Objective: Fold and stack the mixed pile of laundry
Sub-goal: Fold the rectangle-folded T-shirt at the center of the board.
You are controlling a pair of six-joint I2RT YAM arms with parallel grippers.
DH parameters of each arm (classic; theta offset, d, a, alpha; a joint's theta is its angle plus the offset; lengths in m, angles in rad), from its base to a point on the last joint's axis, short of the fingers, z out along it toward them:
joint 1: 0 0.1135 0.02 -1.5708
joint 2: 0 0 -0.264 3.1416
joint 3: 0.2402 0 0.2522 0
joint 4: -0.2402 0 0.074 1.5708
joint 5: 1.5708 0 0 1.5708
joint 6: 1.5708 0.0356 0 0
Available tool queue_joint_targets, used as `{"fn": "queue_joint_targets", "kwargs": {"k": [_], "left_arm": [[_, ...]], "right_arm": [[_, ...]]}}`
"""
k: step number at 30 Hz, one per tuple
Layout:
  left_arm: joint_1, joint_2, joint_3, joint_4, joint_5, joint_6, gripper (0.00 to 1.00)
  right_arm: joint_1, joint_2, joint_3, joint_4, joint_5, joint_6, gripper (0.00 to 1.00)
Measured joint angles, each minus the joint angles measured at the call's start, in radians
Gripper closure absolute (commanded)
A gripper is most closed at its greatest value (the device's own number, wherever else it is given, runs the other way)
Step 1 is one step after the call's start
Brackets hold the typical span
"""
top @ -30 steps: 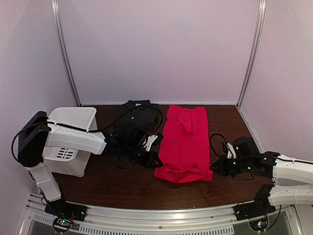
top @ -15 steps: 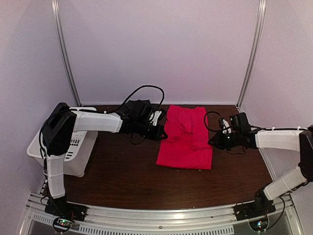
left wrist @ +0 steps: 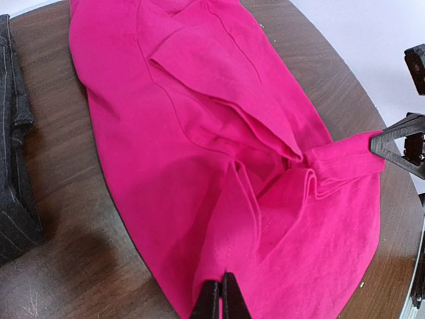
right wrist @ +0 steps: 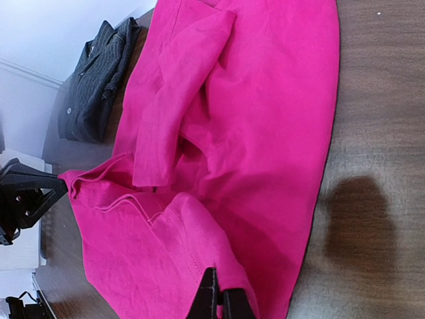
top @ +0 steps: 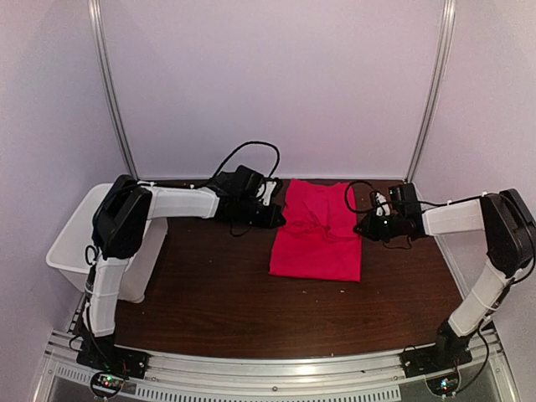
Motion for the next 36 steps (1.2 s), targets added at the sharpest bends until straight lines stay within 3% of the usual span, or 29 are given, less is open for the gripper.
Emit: {"fn": "queue_joint_targets", "kwargs": {"k": [7, 10, 12, 15, 19, 24, 28, 36], "left_arm": [[0.008, 0.081, 0.071, 0.007, 0.007, 0.005, 1.0], [0.014, 0.127, 0.106, 0.0, 0.008, 0.005, 1.0], [0.02, 0.156, 0.131, -0.013, 0.012, 0.005, 0.87], [0.032, 0.175, 0.161, -0.049, 0.023, 0.022, 0.59], [0.05, 0.154, 0.166, -0.09, 0.01, 0.053, 0.51], [0.079, 0.032, 0.111, -0.129, -0.017, 0.101, 0.49], [0.093, -0.108, 0.012, -0.113, -0.012, 0.134, 0.53], [0.046, -0.129, -0.105, -0.064, 0.077, 0.181, 0.61]], "right_arm": [[-0.016, 0.113, 0.048, 0.05, -0.02, -0.022, 1.0], [-0.018, 0.174, 0.084, 0.055, -0.026, -0.027, 0.88], [-0.02, 0.208, 0.111, 0.053, -0.032, -0.038, 0.77], [-0.027, 0.216, 0.129, 0.034, -0.042, -0.047, 0.58], [-0.047, 0.159, 0.166, -0.043, -0.037, -0.071, 0.43], [-0.074, -0.001, 0.196, -0.126, -0.024, -0.113, 0.43], [-0.06, -0.097, 0.152, -0.125, -0.051, -0.118, 0.49], [0.073, -0.05, 0.001, -0.076, -0.132, -0.054, 0.57]]}}
